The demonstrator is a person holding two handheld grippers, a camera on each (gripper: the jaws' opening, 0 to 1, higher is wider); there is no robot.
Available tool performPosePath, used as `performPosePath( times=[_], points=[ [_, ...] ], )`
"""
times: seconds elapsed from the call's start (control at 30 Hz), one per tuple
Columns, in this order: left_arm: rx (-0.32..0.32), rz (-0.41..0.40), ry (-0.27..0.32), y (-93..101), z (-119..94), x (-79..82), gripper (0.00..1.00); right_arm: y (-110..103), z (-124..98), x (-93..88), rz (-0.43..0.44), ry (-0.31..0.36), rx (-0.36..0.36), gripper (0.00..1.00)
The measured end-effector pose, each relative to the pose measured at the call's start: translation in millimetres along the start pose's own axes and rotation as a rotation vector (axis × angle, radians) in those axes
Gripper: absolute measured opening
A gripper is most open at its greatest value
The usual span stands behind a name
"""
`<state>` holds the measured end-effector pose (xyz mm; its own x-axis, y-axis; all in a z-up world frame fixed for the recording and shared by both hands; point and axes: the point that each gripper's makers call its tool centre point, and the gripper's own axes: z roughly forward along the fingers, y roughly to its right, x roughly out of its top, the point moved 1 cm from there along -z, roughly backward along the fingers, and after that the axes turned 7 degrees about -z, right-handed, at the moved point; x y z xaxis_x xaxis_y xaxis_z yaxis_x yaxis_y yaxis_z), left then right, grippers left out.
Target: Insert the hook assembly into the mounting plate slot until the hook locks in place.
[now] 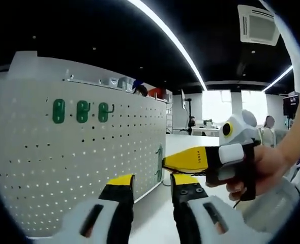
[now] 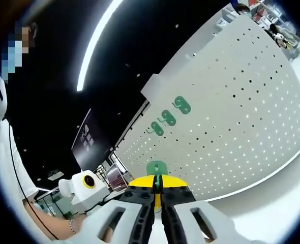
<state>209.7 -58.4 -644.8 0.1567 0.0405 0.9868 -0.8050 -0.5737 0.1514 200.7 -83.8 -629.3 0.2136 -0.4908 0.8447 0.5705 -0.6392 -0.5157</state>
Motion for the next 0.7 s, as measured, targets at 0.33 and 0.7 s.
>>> performPosePath(
  times=[0.33,0.7],
  points=[
    [0.008,0.014,-0.045,0.8,4.1,-7.8,0.70,2.3,-1.1,-2.0,-0.012,-0.015,-0.008,0.00],
    [0.019,0.006,-0.077,-0.8,3.7,-16.3,0.77,5.3,-2.4,-0.1,-0.101,-0.042,-0.035,0.00]
  ],
)
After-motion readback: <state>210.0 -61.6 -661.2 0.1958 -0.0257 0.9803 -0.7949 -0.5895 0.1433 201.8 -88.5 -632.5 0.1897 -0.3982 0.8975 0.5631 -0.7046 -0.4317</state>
